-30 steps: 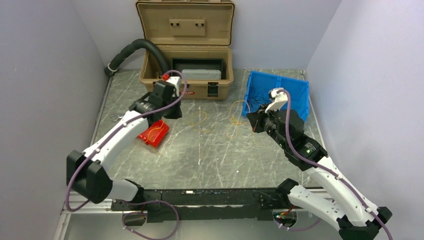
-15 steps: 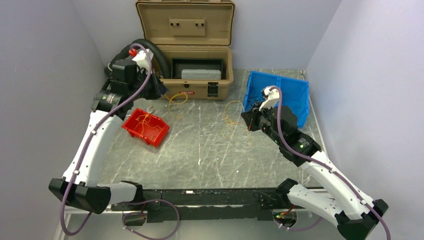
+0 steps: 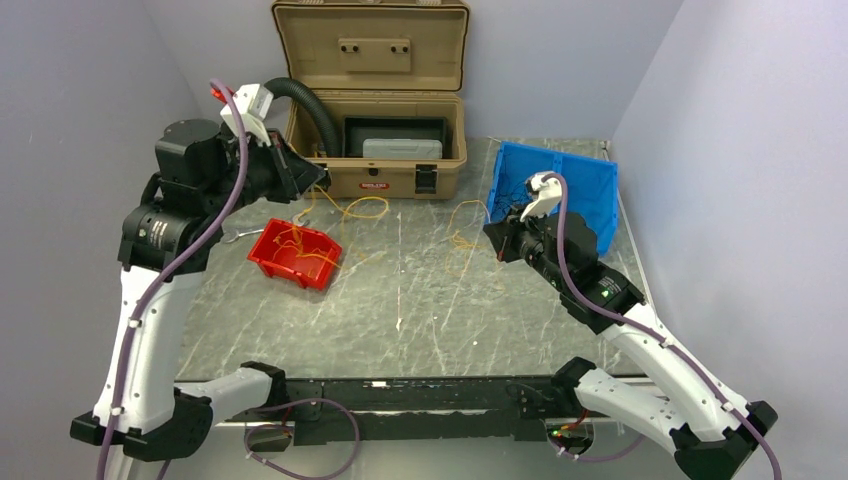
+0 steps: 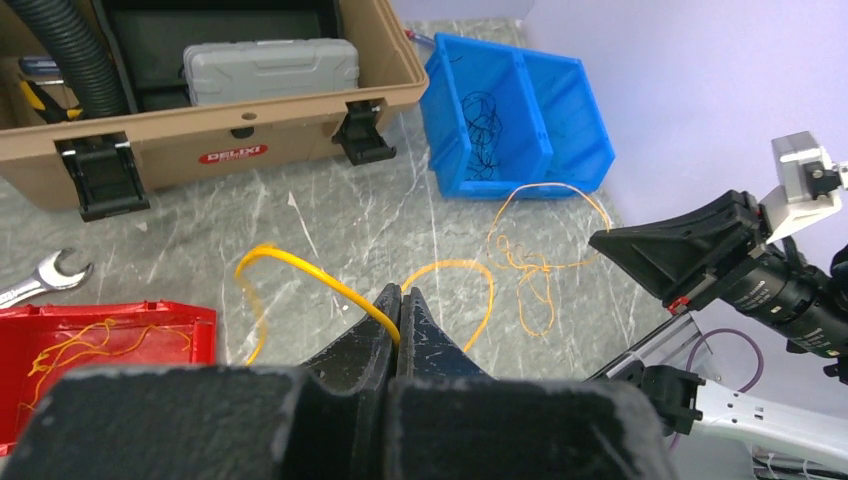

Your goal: Untangle the cables

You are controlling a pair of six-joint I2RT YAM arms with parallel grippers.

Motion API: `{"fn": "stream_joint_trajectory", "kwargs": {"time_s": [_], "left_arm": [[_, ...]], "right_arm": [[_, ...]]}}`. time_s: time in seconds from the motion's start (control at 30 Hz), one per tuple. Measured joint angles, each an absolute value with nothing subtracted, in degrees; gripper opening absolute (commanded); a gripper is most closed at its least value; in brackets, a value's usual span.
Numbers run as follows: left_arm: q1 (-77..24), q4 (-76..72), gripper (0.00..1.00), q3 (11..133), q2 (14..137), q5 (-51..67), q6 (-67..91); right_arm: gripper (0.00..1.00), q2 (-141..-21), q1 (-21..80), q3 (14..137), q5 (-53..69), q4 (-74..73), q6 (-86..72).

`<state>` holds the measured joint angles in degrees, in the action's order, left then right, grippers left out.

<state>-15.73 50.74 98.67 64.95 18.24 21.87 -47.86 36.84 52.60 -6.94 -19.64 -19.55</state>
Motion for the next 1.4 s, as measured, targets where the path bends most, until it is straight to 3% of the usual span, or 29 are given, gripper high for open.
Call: {"fn": "stream_joint_trajectory", "kwargs": {"time_s": [0.7,1.4], "left_arm": [[-13.56,43.40,0.00,96.55,74.41,24.08,21.10],[-2.35,38.33,0.00,72.86,68.77,15.11,19.16]], "right_arm": [[0.00,-47.59,36.75,52.60,-6.87,-19.64,-20.12],[0.00,-49.80,36.71,52.64,-4.99,-19.22,-20.62]]}}
